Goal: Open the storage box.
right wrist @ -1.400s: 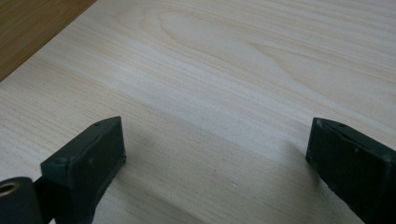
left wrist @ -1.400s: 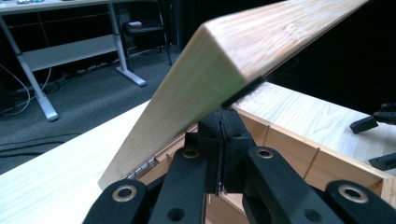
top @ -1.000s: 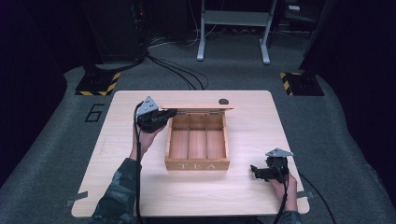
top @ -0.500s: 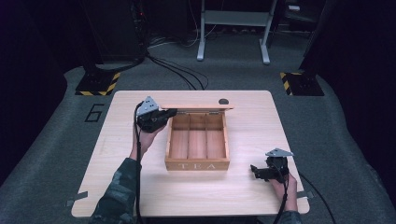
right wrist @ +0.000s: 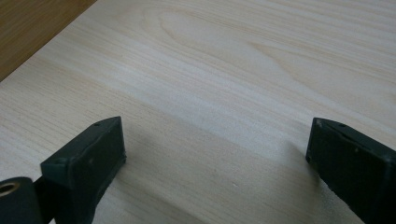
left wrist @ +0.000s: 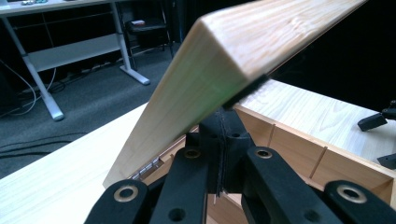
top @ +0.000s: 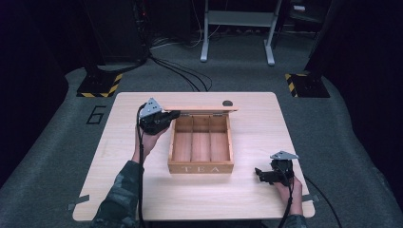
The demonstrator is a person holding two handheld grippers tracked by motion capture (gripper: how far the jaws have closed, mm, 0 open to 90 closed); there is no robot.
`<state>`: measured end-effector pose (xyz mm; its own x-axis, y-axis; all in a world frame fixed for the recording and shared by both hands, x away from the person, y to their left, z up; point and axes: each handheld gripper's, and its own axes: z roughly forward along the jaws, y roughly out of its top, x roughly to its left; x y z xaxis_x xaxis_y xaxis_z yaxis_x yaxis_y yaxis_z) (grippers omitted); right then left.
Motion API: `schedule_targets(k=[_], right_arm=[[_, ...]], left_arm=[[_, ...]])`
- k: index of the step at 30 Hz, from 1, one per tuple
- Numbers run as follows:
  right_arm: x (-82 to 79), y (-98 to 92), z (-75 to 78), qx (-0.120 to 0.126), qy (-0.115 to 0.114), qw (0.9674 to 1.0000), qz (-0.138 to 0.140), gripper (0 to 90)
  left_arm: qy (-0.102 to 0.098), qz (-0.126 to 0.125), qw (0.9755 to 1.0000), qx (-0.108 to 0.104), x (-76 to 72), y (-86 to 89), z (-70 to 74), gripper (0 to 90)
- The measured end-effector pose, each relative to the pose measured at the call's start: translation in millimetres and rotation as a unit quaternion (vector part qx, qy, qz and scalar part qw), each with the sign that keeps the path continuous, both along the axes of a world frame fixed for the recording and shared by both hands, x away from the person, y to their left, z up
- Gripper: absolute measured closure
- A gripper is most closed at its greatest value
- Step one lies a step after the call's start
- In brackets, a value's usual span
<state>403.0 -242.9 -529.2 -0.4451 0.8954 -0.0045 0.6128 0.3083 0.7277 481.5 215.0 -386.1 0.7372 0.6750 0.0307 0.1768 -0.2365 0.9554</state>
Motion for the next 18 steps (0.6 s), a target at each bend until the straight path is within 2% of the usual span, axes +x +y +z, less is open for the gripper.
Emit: schedule_targets(k=[18], right_arm=[[-0.1,0.0,0.2,0.001,0.002,1.0,0.0,4.1]], left_arm=[[-0.003,0.004,1.0,0.0,0.9,-0.4,0.1,89.0]])
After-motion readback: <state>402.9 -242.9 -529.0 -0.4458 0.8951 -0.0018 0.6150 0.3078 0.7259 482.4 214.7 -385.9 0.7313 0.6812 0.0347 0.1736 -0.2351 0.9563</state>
